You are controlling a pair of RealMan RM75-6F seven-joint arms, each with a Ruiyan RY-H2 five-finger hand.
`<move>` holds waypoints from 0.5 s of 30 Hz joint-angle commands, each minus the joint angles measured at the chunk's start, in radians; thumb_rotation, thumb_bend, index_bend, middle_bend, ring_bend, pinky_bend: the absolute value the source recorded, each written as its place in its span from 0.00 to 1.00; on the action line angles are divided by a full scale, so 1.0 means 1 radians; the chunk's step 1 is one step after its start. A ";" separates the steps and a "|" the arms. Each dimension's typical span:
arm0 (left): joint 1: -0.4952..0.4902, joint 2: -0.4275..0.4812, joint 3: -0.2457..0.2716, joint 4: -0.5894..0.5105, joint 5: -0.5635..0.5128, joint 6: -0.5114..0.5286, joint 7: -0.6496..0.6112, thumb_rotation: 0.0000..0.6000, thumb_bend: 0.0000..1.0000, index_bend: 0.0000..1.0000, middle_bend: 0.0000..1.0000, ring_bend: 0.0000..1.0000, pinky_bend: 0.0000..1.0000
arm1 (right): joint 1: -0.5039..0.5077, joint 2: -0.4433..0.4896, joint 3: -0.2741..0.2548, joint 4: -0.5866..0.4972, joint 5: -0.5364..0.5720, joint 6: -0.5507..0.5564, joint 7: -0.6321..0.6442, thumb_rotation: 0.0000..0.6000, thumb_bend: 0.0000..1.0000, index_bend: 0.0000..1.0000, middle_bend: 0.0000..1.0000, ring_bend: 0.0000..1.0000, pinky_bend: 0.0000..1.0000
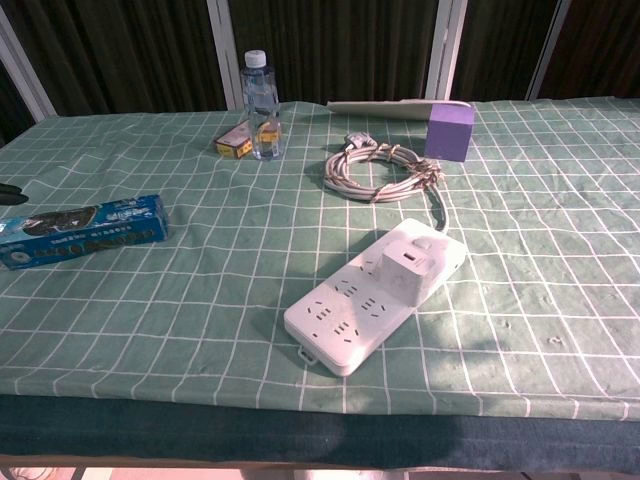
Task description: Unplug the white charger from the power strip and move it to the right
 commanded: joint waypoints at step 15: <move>-0.139 -0.090 0.062 -0.059 0.173 -0.146 -0.042 1.00 0.59 0.00 0.01 0.00 0.05 | 0.113 -0.103 0.017 0.014 -0.066 -0.126 -0.096 1.00 0.19 0.00 0.00 0.00 0.00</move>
